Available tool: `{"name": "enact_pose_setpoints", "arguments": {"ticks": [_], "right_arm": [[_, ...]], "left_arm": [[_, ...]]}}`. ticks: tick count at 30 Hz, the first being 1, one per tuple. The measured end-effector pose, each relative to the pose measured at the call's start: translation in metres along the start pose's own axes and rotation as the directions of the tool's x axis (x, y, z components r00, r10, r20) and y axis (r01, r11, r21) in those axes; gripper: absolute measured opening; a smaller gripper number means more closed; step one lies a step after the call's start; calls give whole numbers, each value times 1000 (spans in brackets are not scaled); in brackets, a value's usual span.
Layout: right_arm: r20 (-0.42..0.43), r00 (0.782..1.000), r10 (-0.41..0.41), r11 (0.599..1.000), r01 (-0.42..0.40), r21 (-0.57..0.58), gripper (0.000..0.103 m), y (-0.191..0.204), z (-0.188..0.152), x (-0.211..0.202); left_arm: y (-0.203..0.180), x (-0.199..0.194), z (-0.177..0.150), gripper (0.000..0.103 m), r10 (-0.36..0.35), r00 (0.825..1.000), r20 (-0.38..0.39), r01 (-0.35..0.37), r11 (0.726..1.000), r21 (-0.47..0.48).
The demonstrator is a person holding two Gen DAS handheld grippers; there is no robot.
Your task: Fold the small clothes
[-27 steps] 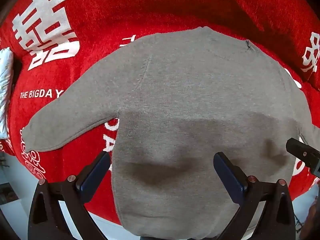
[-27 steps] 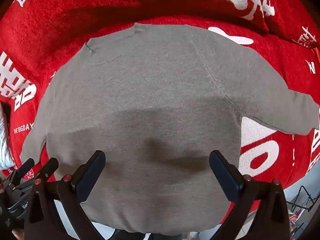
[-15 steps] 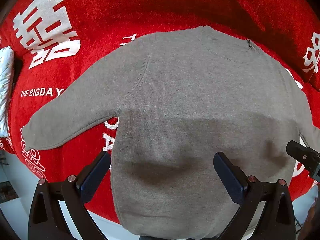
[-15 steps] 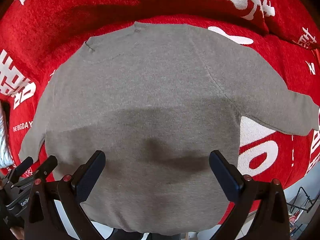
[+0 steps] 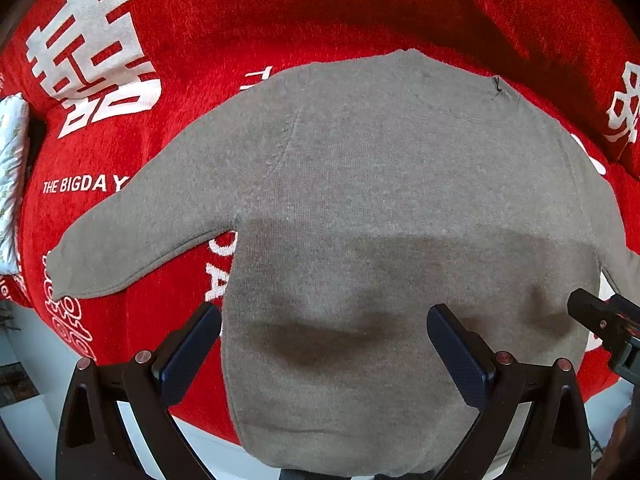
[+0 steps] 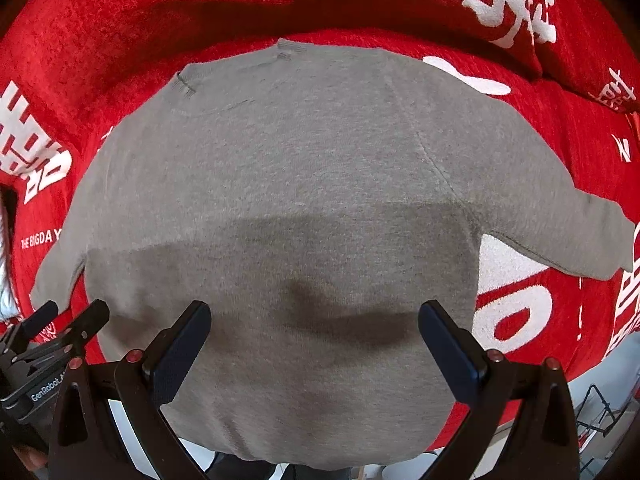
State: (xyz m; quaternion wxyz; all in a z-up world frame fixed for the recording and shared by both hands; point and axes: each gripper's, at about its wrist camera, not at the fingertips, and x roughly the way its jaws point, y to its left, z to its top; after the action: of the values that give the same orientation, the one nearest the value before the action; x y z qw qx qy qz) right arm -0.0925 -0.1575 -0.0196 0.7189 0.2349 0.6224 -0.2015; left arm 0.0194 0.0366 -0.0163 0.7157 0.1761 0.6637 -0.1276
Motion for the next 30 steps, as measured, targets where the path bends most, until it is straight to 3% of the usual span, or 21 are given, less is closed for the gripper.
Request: {"name": "enact_pose_setpoints", "arguments": {"ticks": [5, 13, 16, 30], "right_arm": [[-10, 1000, -6, 1000, 6, -4, 103, 0, 0, 0], [-48, 999, -16, 1000, 15, -19, 103, 0, -6, -1], [-67, 998, -15, 1000, 13, -29, 103, 1, -7, -1], [-80, 997, -12, 998, 8, -57, 103, 13, -7, -4]], "left_arm": [[0, -2, -1, 103, 38, 999, 19, -39, 999, 19], [0, 2, -3, 103, 22, 1000, 0, -22, 1000, 20], [0, 4, -4, 103, -16, 1000, -13, 16, 1000, 15], [7, 4, -4, 103, -33, 999, -8, 33, 999, -36]]}}
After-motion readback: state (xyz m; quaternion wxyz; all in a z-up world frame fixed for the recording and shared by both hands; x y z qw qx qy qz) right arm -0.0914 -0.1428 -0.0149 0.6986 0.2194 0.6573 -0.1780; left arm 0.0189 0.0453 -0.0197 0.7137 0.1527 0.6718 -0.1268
